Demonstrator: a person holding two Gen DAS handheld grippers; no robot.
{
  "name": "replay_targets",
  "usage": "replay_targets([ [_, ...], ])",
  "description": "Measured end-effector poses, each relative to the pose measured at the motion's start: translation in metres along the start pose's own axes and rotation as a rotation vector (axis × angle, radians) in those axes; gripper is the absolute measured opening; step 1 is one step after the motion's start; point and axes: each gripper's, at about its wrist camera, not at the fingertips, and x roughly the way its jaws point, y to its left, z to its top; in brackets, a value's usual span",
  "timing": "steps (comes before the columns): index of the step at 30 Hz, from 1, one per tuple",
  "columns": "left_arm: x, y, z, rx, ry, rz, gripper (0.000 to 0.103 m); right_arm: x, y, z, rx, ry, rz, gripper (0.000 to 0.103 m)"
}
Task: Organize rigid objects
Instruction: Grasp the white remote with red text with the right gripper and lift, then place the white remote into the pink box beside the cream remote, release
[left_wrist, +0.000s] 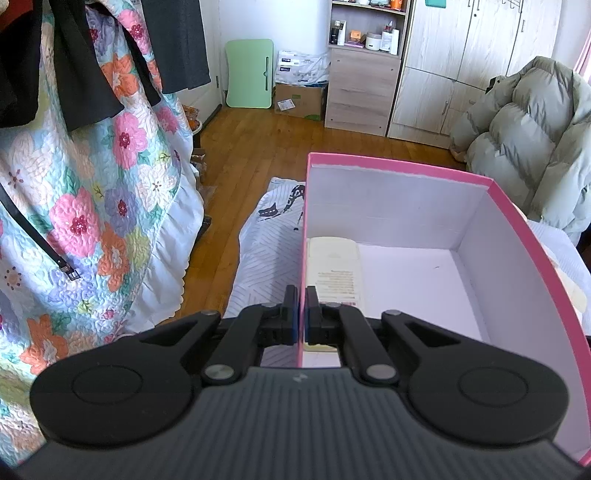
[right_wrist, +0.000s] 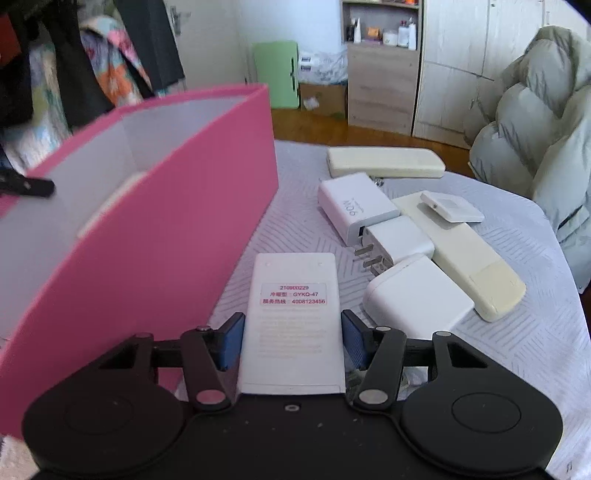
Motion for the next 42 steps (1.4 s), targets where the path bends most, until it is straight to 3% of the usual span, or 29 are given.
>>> replay_targets([
  [10, 0.001, 0.003, 0.001, -0.006, 0.005, 0.002, 0.002, -0.051, -0.003, -0.006, 0.017, -0.164, -0.005, 0.061],
  [16, 0.001, 0.004, 0.0, -0.014, 0.005, -0.004, 0.002, -0.089, 0.001, 0.015, 0.038, -0.293, -0.018, 0.061],
  [20, 0.002, 0.004, -0.001, -0.013, 0.006, -0.003, 0.002, -0.118, 0.022, 0.044, 0.004, -0.367, 0.08, 0.061],
  [25, 0.002, 0.006, -0.001, -0.021, 0.006, -0.005, 0.002, -0.119, 0.074, 0.087, -0.114, -0.272, 0.219, 0.061],
  [30, 0.002, 0.003, -0.001, -0.01, 0.005, 0.002, 0.002, -0.066, 0.102, 0.118, -0.083, -0.102, 0.333, 0.061],
  [37, 0.003, 0.006, 0.0, -0.04, 0.008, -0.014, 0.003, 0.033, 0.118, 0.131, -0.059, 0.07, 0.174, 0.061],
  [42, 0.003, 0.006, -0.001, -0.053, 0.008, -0.027, 0.003, 0.069, 0.122, 0.127, -0.047, 0.115, 0.096, 0.061],
])
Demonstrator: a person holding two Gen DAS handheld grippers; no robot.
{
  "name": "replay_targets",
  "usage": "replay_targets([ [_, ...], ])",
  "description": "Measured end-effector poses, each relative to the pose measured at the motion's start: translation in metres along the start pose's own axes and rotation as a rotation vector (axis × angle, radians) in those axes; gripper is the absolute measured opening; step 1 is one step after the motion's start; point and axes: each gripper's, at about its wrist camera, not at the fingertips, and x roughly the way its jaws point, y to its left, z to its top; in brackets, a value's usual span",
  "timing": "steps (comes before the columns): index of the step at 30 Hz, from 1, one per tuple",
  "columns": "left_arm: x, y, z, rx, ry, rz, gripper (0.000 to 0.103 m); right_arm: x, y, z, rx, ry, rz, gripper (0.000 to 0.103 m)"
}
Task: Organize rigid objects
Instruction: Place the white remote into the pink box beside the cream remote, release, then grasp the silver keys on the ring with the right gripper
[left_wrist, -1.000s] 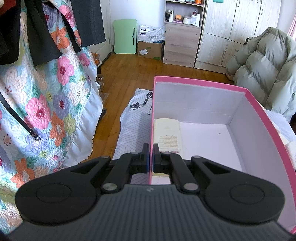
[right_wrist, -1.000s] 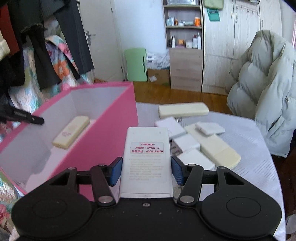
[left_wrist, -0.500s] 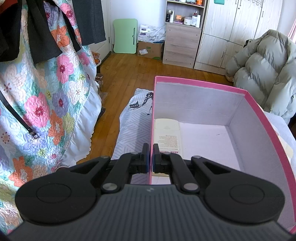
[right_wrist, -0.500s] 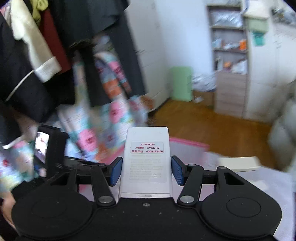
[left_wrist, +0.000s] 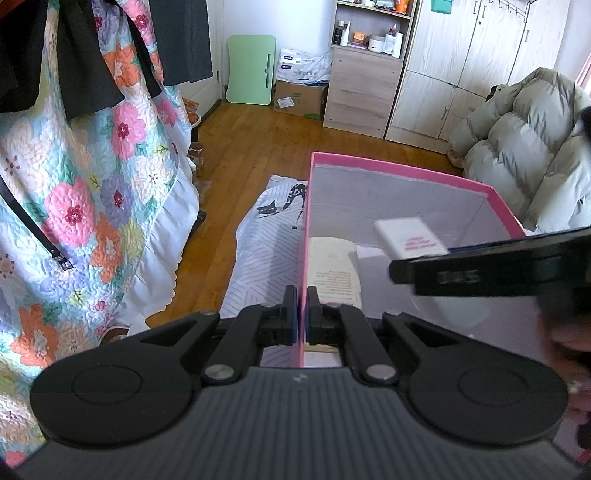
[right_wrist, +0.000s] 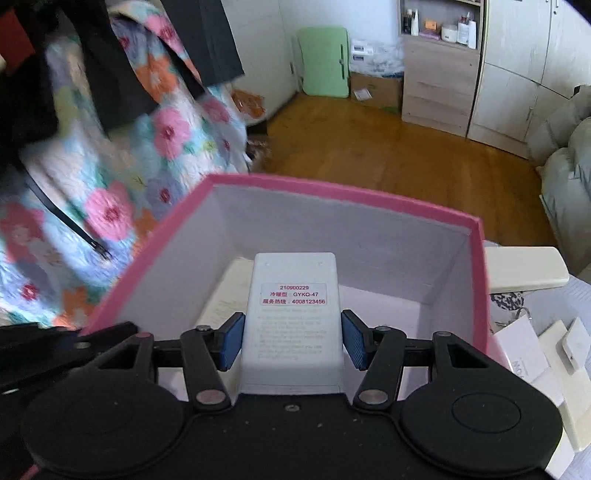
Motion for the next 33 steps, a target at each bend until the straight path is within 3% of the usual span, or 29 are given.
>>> replay_targets([
  [5, 0.0, -0.002, 0.0, 0.002, 0.001, 0.001, 0.003, 0.018, -0.004, 0.009, 0.027, 0.074, -0.088, 0.061],
  [9, 0.001, -0.005, 0.002, 0.013, -0.002, 0.017, 0.003, 0.028, -0.016, 0.013, 0.134, 0.134, -0.11, 0.063],
  [10, 0.001, -0.004, 0.002, 0.014, -0.003, 0.018, 0.003, 0.028, -0.017, 0.013, 0.161, 0.135, -0.099, 0.069],
  [11, 0.0, -0.004, 0.002, 0.013, -0.004, 0.017, 0.003, 0.028, -0.02, 0.01, 0.196, 0.14, -0.057, 0.076],
  [13, 0.0, -0.004, 0.001, 0.013, -0.005, 0.015, 0.003, 0.032, -0.029, 0.005, 0.33, 0.161, 0.048, 0.079],
  [15, 0.0, -0.004, 0.001, 0.015, -0.005, 0.016, 0.003, 0.028, -0.034, 0.0, 0.384, 0.141, 0.083, 0.072],
  [17, 0.0, -0.004, 0.001, 0.022, -0.006, 0.021, 0.003, 0.023, -0.039, -0.005, 0.425, 0.139, 0.161, 0.058],
  [20, 0.0, -0.003, 0.001, 0.025, -0.006, 0.024, 0.003, 0.012, -0.04, -0.01, 0.442, 0.152, 0.252, 0.05],
  [26, 0.002, -0.003, 0.003, 0.011, 0.011, 0.019, 0.003, -0.083, -0.03, -0.015, 0.175, -0.065, 0.198, 0.051],
  [29, 0.004, -0.007, 0.005, 0.03, 0.025, 0.045, 0.004, -0.124, -0.046, -0.022, 0.129, -0.147, 0.202, 0.052],
  [33, 0.011, -0.016, 0.011, 0.05, 0.079, 0.087, 0.003, -0.158, -0.084, -0.051, 0.126, -0.239, 0.131, 0.062],
])
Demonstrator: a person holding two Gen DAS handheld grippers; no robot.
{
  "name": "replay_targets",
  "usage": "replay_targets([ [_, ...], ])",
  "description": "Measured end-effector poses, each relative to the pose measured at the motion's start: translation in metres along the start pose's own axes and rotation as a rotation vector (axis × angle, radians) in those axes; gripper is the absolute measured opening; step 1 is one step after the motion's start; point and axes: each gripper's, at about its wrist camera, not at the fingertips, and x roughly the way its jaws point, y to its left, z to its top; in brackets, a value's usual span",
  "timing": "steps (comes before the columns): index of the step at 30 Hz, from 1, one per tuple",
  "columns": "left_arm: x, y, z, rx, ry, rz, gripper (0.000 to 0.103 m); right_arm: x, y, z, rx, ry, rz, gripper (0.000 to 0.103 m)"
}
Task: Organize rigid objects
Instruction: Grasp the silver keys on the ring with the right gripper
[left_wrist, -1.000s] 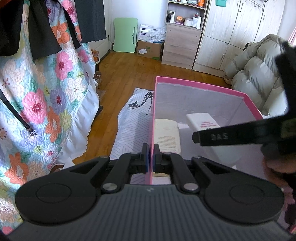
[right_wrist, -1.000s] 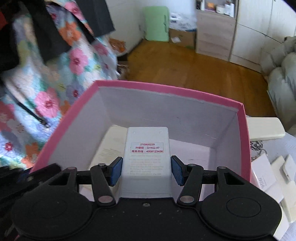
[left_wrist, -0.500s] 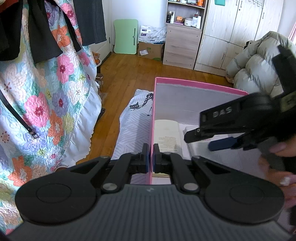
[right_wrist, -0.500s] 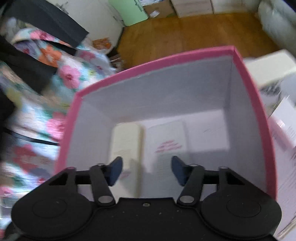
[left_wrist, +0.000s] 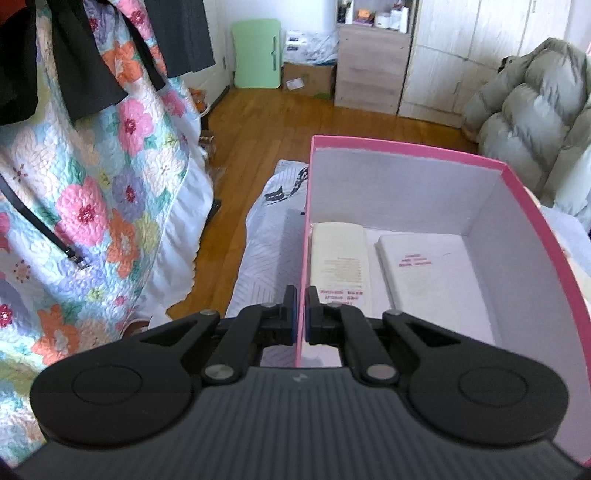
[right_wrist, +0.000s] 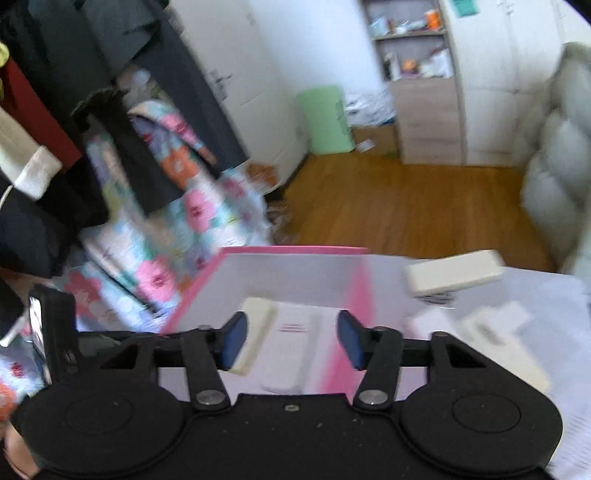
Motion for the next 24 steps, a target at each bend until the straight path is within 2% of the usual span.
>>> replay_targets([
  [4, 0.0, -0.002, 0.005, -0.008, 0.014, 0.019, 0.004, -0.018, -0.038, -0.028, -0.066, 0.022, -0.157, 0.062],
  [6, 0.0, 0.004, 0.009, -0.054, 0.017, -0.005, 0.004, -0.017, -0.054, -0.042, -0.058, 0.051, -0.185, 0.062],
  [9, 0.001, 0.009, 0.012, -0.08, 0.007, -0.029, 0.004, -0.015, -0.074, -0.065, -0.045, 0.068, -0.205, 0.062],
  [17, -0.002, 0.009, 0.006, -0.098, -0.044, -0.031, 0.003, 0.009, -0.102, -0.115, 0.009, 0.069, -0.219, 0.062],
  [21, -0.002, 0.006, 0.006, -0.091, -0.051, -0.015, 0.004, 0.022, -0.114, -0.127, 0.052, 0.049, -0.246, 0.062],
  [24, -0.003, 0.006, 0.005, -0.085, -0.055, -0.011, 0.004, 0.026, -0.114, -0.129, 0.031, 0.003, -0.245, 0.062],
])
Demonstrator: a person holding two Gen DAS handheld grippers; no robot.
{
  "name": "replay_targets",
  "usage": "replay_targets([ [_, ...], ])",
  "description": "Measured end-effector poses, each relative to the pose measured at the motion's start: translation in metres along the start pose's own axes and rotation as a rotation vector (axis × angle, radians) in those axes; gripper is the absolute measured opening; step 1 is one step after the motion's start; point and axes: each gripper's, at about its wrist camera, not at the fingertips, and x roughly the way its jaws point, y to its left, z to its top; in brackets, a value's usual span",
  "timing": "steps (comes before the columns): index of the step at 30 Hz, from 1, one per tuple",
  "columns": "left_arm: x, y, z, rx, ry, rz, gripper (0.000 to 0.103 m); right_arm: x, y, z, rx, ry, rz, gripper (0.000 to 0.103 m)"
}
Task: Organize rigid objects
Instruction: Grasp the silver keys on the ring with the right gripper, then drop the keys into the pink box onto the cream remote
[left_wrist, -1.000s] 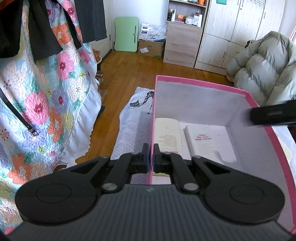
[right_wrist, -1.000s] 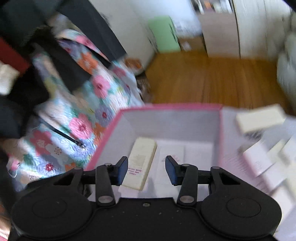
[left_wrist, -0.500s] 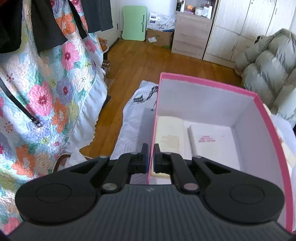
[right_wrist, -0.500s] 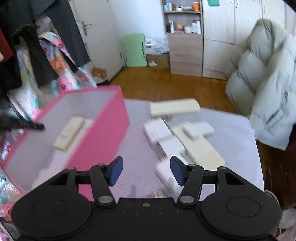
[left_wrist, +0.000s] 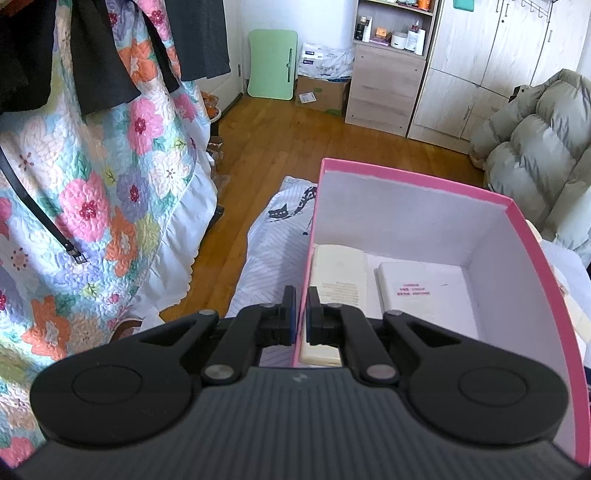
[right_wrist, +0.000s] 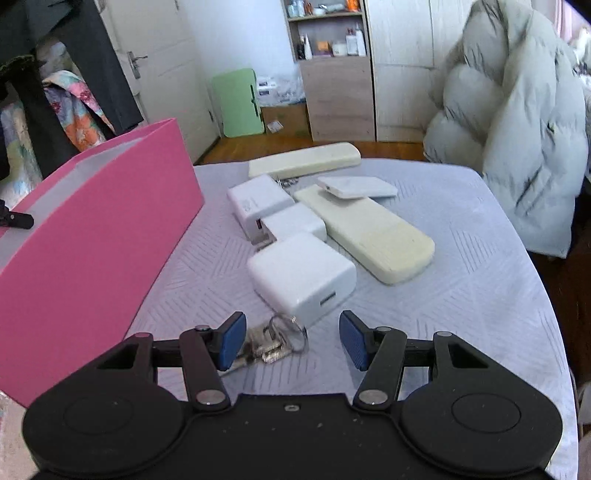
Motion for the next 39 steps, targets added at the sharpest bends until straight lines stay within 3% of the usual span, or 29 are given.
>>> replay_targets([
  [1, 0.0, 0.0, 0.0, 0.0, 0.0, -0.001, 0.004, 0.0, 0.002, 0.0, -0.001, -0.004, 0.009, 0.063],
  [3, 0.0, 0.0, 0.0, -0.003, 0.0, -0.004, 0.004, 0.0, 0.007, -0.003, -0.016, 0.004, 0.004, 0.053],
  [5, 0.0, 0.0, 0.0, -0.002, -0.001, -0.003, 0.004, -0.004, 0.016, -0.005, -0.054, 0.0, -0.035, 0.02],
  [6, 0.0, 0.0, 0.0, -0.003, -0.001, -0.004, 0.004, -0.009, 0.018, -0.005, -0.044, 0.0, -0.033, 0.009],
  [7, 0.0, 0.0, 0.0, -0.005, -0.001, -0.008, 0.004, -0.011, 0.019, -0.006, -0.041, 0.005, -0.03, 0.006],
  [12, -0.001, 0.001, -0.001, -0.011, -0.004, -0.016, 0.004, -0.041, 0.033, -0.008, -0.055, -0.074, 0.013, 0.006],
  [19, -0.003, 0.003, -0.002, -0.012, -0.015, -0.015, 0.004, -0.077, 0.059, 0.019, -0.094, -0.184, 0.066, 0.006],
  [28, -0.002, 0.006, -0.001, -0.029, -0.017, -0.03, 0.004, -0.111, 0.117, 0.077, -0.166, -0.287, 0.259, 0.006],
  [31, -0.002, 0.006, -0.001, -0.028, -0.015, -0.025, 0.004, -0.103, 0.137, 0.097, -0.168, -0.232, 0.316, 0.006],
  [35, -0.001, 0.005, -0.002, -0.034, -0.016, -0.029, 0.004, -0.067, 0.163, 0.116, -0.131, -0.07, 0.378, 0.006],
  [39, -0.002, 0.007, -0.002, -0.042, -0.019, -0.04, 0.004, -0.022, 0.187, 0.116, -0.142, 0.035, 0.366, 0.006],
])
